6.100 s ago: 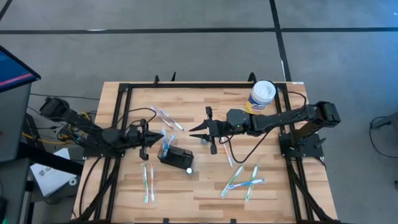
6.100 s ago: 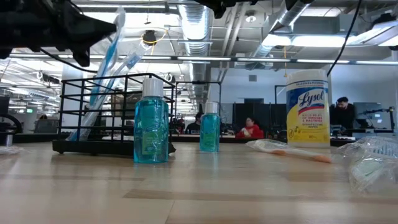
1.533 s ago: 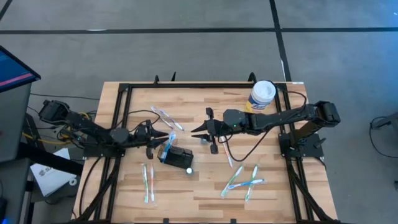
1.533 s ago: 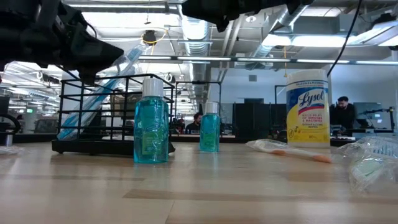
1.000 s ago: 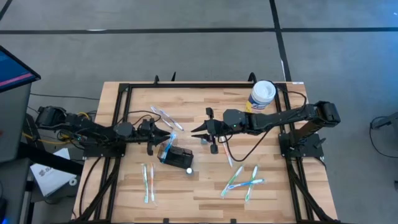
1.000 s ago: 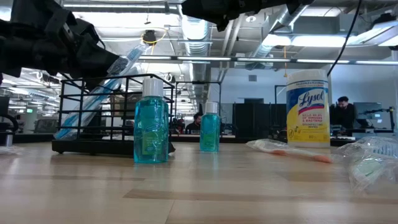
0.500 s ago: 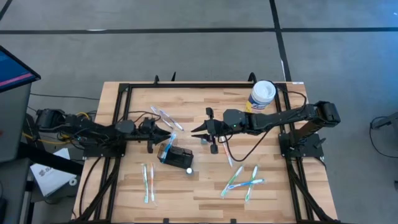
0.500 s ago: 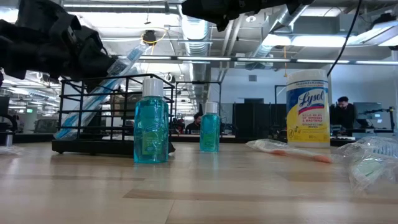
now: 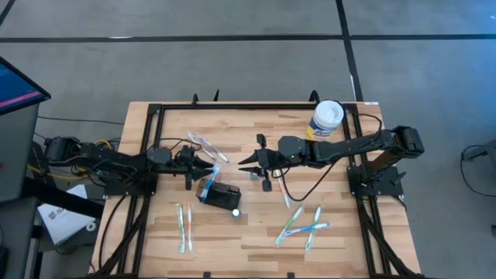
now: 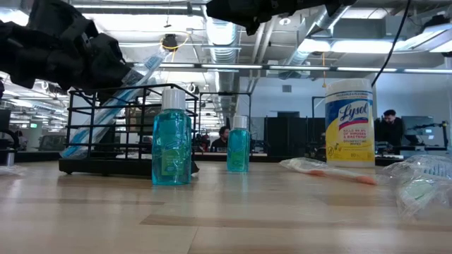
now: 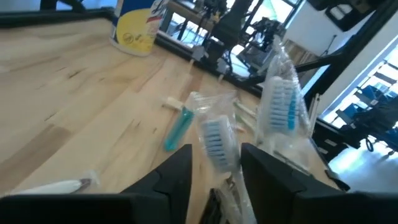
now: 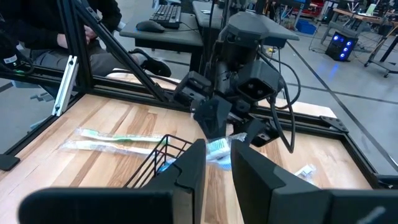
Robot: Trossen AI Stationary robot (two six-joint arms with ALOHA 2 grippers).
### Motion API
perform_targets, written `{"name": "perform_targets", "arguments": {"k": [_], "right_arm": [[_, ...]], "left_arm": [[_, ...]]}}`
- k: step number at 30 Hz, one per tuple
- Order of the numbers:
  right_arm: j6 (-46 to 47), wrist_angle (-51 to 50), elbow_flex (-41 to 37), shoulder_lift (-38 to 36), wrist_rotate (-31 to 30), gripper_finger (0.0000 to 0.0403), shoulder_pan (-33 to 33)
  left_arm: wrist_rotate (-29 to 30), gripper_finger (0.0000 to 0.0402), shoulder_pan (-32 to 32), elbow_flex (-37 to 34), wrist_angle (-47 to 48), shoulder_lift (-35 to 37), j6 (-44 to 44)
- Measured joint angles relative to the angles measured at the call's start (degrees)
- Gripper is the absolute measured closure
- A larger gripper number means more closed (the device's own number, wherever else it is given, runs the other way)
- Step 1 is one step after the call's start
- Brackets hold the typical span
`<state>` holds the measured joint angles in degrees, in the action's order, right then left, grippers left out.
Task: Pick & Place toothbrushing station
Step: Adjust the blue toothbrush in the left compartment of the wire organizer
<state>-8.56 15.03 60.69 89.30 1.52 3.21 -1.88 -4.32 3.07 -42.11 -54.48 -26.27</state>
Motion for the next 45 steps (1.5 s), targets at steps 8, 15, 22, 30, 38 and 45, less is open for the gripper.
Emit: {"name": "perform_targets", "arguments": {"k": [8, 15, 22, 30, 38, 45], "right_arm": [[-0.46, 0.02, 0.00, 0.00, 0.00, 0.0336, 0.00], [-0.46, 0.02, 0.00, 0.00, 0.00, 0.0336, -0.01], [-0.48, 0.02, 0.00, 0.00, 0.00, 0.0336, 0.00], [-0.58, 0.00, 0.00, 0.00, 0.00, 0.0336, 0.01], [-1.05, 0.00, 0.00, 0.00, 0.00, 0.0336, 0.01], [-1.05, 0.00, 0.00, 0.00, -0.02, 0.0336, 0.01]], "left_arm": [[-3.03, 0.0239, -0.26, 1.90, 0.15, 0.00, 0.70], [-3.00, 0.0297, -0.26, 1.90, 1.29, 0.00, 2.47], [-2.84, 0.0380, -0.26, 1.90, 1.10, 0.02, 5.72], [-1.36, 0.0401, -0.26, 2.52, 0.52, 0.00, 9.29], [-0.95, 0.0401, -0.26, 3.08, -0.39, 0.00, 10.31], [0.88, 0.0401, -0.26, 3.11, -2.66, 0.00, 12.79]]}}
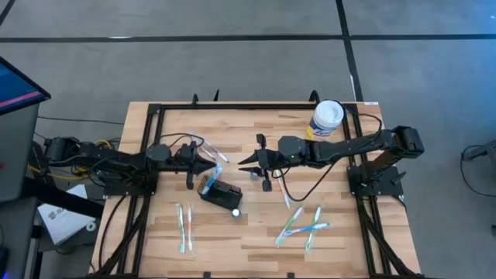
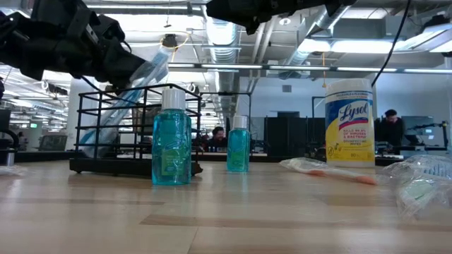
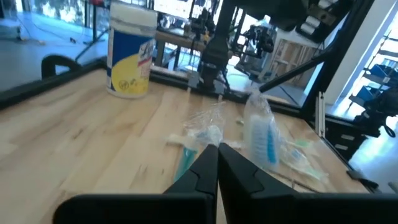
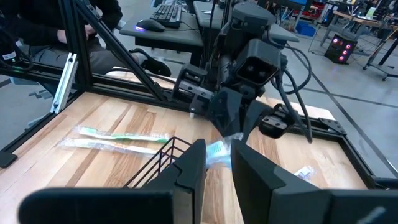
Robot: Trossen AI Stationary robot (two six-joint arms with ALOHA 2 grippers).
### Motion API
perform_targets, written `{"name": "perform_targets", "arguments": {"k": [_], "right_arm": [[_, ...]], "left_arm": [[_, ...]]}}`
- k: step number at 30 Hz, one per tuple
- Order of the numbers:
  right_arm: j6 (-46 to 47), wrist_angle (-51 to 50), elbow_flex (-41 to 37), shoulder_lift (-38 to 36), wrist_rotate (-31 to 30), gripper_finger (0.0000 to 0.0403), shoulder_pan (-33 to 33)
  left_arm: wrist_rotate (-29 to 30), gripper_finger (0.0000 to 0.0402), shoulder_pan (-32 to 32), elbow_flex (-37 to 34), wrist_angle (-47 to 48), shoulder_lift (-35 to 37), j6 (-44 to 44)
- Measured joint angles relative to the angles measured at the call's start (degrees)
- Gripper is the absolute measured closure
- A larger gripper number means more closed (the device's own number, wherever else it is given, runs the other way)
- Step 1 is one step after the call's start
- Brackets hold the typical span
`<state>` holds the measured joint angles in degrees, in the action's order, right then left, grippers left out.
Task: Pick & Place toothbrushing station
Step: Adjust the blue toothbrush in the left compartment of the wire organizer
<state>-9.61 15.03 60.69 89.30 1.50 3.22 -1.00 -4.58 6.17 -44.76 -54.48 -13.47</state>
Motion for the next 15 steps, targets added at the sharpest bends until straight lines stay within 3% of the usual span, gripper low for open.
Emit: {"name": "perform_targets", "arguments": {"k": [15], "right_arm": [[0.00, -0.65, 0.00, 0.00, 0.00, 0.0336, 0.00]], "left_arm": [[-3.06, 0.0401, 0.00, 0.02, -4.35, 0.62, 1.70]]}}
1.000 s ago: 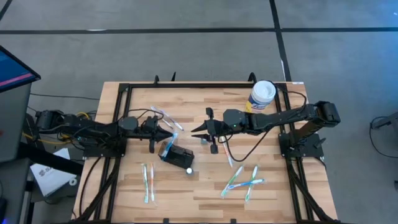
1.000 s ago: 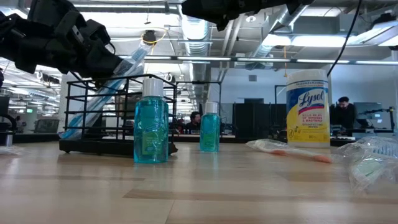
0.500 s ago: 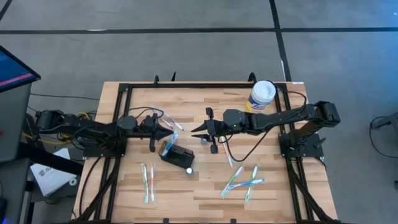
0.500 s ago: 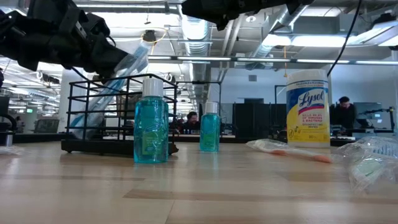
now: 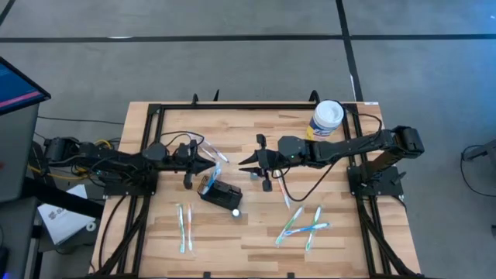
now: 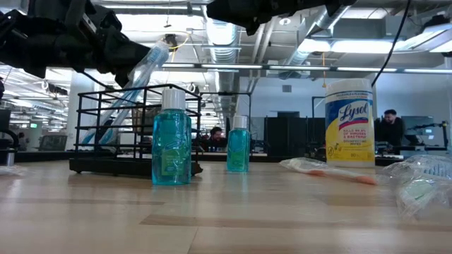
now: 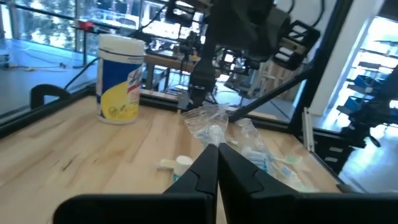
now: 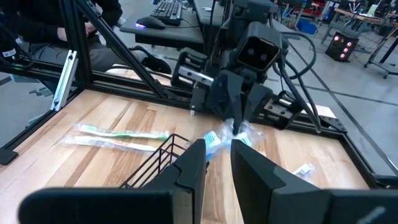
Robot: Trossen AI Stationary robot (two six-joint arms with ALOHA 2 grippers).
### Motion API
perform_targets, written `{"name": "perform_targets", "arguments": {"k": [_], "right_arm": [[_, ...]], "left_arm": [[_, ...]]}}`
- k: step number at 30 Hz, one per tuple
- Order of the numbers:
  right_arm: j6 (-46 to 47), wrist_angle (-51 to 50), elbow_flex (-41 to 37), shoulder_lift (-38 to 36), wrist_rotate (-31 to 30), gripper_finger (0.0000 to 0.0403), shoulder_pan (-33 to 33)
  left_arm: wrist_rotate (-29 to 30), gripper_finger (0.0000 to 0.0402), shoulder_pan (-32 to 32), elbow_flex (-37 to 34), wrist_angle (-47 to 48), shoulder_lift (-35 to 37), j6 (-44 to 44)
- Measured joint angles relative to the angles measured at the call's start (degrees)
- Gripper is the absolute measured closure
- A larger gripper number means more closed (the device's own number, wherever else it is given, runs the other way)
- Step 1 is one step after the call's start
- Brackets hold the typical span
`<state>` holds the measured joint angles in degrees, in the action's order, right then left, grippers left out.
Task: Pick & Place toothbrushing station
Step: Adjust the blue toothbrush in the left compartment of the wire organizer
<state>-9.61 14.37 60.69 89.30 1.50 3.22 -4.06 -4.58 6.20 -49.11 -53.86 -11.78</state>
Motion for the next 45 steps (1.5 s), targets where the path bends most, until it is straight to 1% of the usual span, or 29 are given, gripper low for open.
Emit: {"name": "perform_targets", "arguments": {"k": [3, 15, 24, 27, 29, 35, 45], "right_arm": [[0.00, -0.28, 0.00, 0.00, 0.02, 0.0336, 0.00], [-0.90, -0.59, 0.00, 0.00, 0.02, 0.0336, -0.02], [-0.92, -0.63, 0.00, 0.00, 0.02, 0.0336, -0.02], [-0.94, -0.63, 0.00, 0.00, 0.02, 0.0336, -0.01], [-0.99, -0.63, 0.00, 0.00, 0.02, 0.0336, -0.02], [-1.07, -0.63, 0.00, 0.00, 0.01, 0.0336, -0.01], [-1.07, -0.63, 0.00, 0.00, 0.02, 0.0336, 0.00]], "left_arm": [[-0.76, 0.0401, 0.49, 0.00, 0.06, 0.19, 0.00], [-0.76, 0.0401, 1.10, -0.10, -0.29, 0.63, 2.57], [-1.90, 0.0401, 1.66, -2.68, -2.53, 0.63, 2.41], [-3.35, 0.0401, 1.66, -3.43, -5.49, 0.63, 2.50], [-4.75, 0.0401, 1.66, -3.66, -5.75, 0.63, 2.48], [-5.99, 0.0400, 1.66, -4.20, -5.95, 0.63, 0.09], [-9.35, 0.0395, 2.27, -4.18, -7.05, 0.63, -0.88]]}}
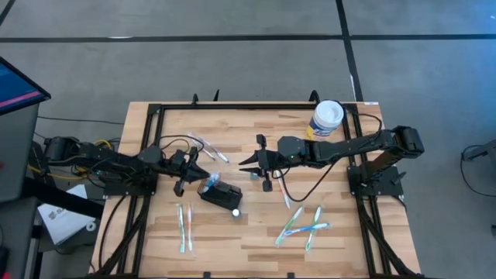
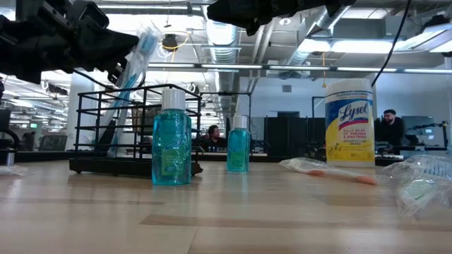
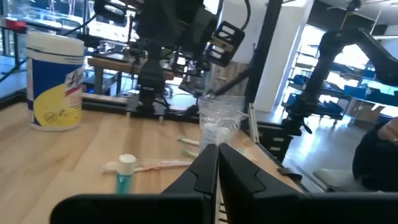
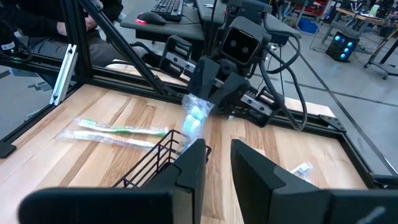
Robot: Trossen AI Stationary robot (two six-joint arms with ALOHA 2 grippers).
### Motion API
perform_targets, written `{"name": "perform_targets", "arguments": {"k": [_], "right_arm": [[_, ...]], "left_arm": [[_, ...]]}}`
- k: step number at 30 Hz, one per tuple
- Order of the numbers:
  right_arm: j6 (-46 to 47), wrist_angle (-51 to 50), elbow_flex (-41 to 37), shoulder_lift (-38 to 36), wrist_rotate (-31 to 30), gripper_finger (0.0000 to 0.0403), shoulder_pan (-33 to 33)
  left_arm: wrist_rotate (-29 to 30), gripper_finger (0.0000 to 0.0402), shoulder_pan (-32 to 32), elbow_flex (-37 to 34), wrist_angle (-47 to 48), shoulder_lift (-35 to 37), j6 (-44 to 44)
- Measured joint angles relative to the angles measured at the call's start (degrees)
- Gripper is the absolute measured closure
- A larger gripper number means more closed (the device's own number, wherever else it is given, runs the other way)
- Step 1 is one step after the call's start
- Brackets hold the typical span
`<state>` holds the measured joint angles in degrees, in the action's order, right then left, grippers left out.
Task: Pick & Place toothbrushing station
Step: Adjust the blue toothbrush in the left compartment of the wire organizer
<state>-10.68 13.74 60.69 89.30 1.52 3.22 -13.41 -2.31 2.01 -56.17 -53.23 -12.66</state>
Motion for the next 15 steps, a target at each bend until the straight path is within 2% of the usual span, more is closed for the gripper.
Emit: {"name": "perform_targets", "arguments": {"k": [15], "right_arm": [[-0.26, 0.00, 0.00, 0.00, 0.00, 0.0336, -0.02]], "left_arm": [[-0.49, 0.0396, 0.35, 0.01, -1.37, 0.00, -3.05]]}}
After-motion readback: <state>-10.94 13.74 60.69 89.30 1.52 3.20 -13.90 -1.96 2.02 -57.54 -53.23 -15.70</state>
